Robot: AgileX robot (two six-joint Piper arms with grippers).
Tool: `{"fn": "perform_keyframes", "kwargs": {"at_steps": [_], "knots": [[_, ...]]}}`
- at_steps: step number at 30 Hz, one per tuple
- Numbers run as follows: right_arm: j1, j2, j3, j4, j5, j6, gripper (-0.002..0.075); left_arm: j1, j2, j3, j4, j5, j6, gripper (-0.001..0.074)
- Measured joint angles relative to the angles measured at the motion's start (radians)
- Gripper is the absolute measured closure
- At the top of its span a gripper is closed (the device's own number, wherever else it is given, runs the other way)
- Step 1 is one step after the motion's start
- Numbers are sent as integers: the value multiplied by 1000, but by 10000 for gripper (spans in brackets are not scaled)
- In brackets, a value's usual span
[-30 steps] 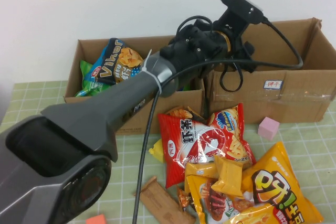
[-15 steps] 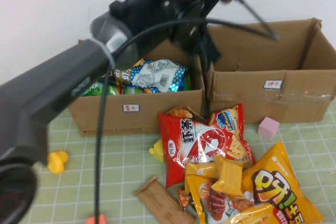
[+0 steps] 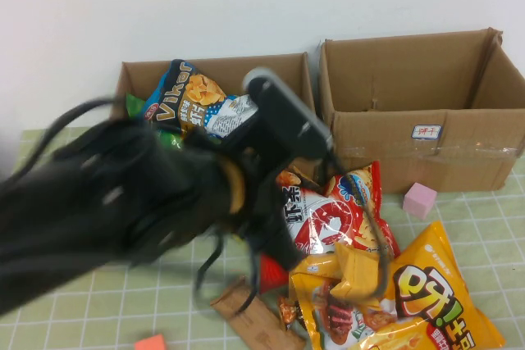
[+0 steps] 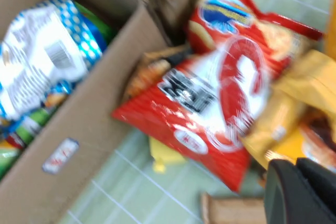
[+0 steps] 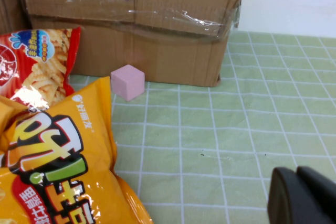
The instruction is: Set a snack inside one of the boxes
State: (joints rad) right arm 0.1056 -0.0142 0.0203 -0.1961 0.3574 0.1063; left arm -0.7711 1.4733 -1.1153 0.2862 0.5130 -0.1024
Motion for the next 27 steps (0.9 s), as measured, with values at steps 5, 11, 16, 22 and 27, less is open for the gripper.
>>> {"fn": "perform_keyframes", "kwargs": {"at_steps": [5, 11, 16, 22, 27], "knots": [[0, 0, 0, 0, 0, 0, 728, -34, -197, 153, -11, -18, -35, 736], [0, 0, 0, 0, 0, 0, 728, -40, -332, 220, -55, 116, -61, 736], [0, 0, 0, 0, 0, 0, 728, -40, -342, 224, -11, 244, -70, 736], [0, 0, 0, 0, 0, 0, 728, -40, -342, 224, 13, 313, -101, 736], [0, 0, 0, 0, 0, 0, 728, -40, -352, 258, 69, 214, -121, 736]]}}
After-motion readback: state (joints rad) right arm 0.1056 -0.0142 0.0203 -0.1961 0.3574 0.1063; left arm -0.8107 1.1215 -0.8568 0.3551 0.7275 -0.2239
